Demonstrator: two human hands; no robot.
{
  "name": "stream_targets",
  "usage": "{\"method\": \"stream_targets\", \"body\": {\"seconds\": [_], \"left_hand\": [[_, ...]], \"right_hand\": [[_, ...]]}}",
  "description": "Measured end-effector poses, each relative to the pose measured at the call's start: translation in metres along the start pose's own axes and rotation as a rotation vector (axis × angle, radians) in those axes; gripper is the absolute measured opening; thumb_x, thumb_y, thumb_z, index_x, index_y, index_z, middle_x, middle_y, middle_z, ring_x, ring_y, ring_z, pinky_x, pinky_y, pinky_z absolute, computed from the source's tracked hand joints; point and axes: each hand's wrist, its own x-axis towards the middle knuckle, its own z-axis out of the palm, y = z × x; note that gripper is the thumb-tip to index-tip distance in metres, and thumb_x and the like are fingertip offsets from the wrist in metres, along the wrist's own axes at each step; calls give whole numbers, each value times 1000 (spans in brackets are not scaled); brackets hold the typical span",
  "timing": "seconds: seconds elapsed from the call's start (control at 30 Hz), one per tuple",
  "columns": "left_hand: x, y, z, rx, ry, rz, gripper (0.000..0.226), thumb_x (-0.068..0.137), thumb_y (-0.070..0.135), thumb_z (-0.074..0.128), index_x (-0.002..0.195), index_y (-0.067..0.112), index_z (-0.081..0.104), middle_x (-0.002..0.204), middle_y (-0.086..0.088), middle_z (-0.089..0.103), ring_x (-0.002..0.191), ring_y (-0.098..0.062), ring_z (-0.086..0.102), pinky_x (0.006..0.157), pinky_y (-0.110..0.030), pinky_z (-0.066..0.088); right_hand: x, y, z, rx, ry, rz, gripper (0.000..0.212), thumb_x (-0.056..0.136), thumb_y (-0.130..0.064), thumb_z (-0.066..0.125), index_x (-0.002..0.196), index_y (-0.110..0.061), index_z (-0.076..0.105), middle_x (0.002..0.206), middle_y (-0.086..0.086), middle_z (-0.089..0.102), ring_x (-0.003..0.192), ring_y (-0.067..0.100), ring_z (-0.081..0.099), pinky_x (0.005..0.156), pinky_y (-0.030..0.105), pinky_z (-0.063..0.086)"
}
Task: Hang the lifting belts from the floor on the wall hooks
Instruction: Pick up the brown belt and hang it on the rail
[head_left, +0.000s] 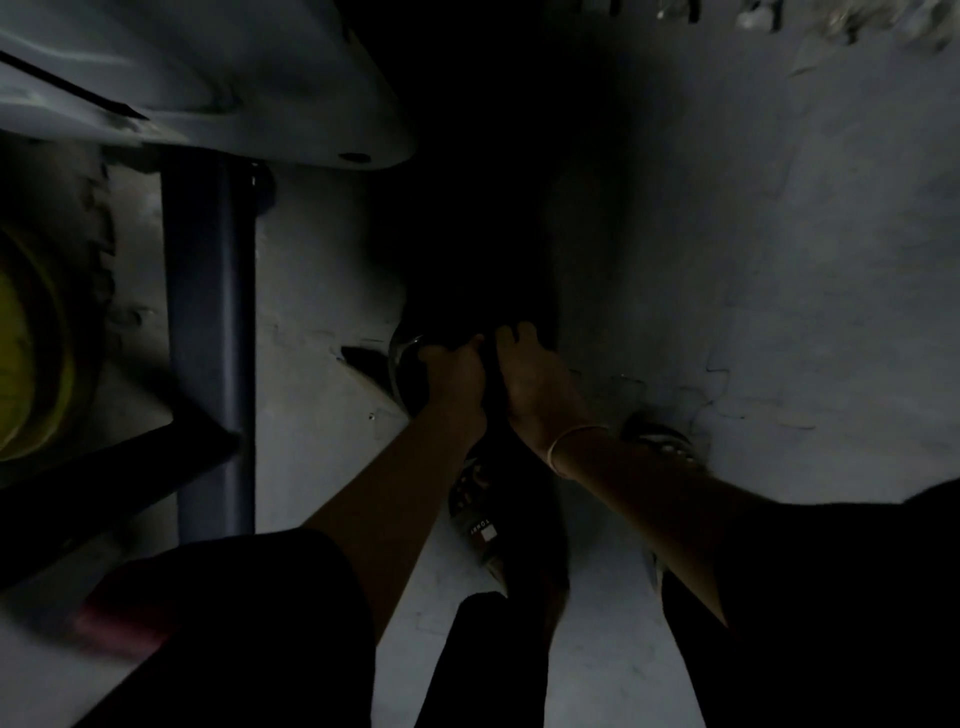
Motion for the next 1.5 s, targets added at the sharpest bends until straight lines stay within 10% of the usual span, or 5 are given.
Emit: {"method": "stream_targets", "body": {"seconds": [0.3, 0.83, 1.13, 1.27, 1.5], "left_hand": [[-124, 13, 23, -13, 82, 237, 34, 102, 16, 38, 132, 30, 45, 128, -10, 57, 112, -32, 60, 96, -53, 54], [-262, 49, 43, 80, 217, 533, 49, 100, 41, 49, 143, 18, 43, 143, -11, 54, 131, -32, 52, 111, -55, 41], [-395, 142, 42, 40, 52, 796, 44, 80, 44, 52, 112, 15, 63, 114, -7, 69, 111, -30, 65, 100, -52, 51], [-457, 164, 45, 26, -54, 818, 44, 77, 38, 55, 111, 12, 67, 114, -11, 70, 108, -33, 66, 98, -52, 52], [-614, 191, 43, 74, -178, 1080, 32, 92, 24, 61, 116, 5, 69, 116, -12, 72, 107, -26, 67, 95, -36, 52]], "right_hand": [[-67, -16, -91, 741, 66, 192, 18, 77, 4, 65, 89, -8, 60, 78, 2, 66, 70, 6, 62, 61, 23, 50], [-127, -55, -173, 348, 377, 227, 66, 93, -72, 29, 113, -20, 64, 108, 6, 67, 99, 23, 62, 87, 43, 53], [-179, -149, -318, 1019, 410, 82, 35, 98, -16, 57, 132, -5, 58, 124, 11, 66, 114, 24, 63, 90, 24, 55], [-216, -186, -371, 1061, 554, 71, 29, 95, -19, 60, 122, -7, 61, 115, 10, 70, 108, 29, 66, 97, 51, 53], [-317, -256, -490, 1075, 736, -8, 24, 94, -18, 59, 117, -15, 64, 110, 3, 74, 103, 19, 70, 95, 46, 55]]}}
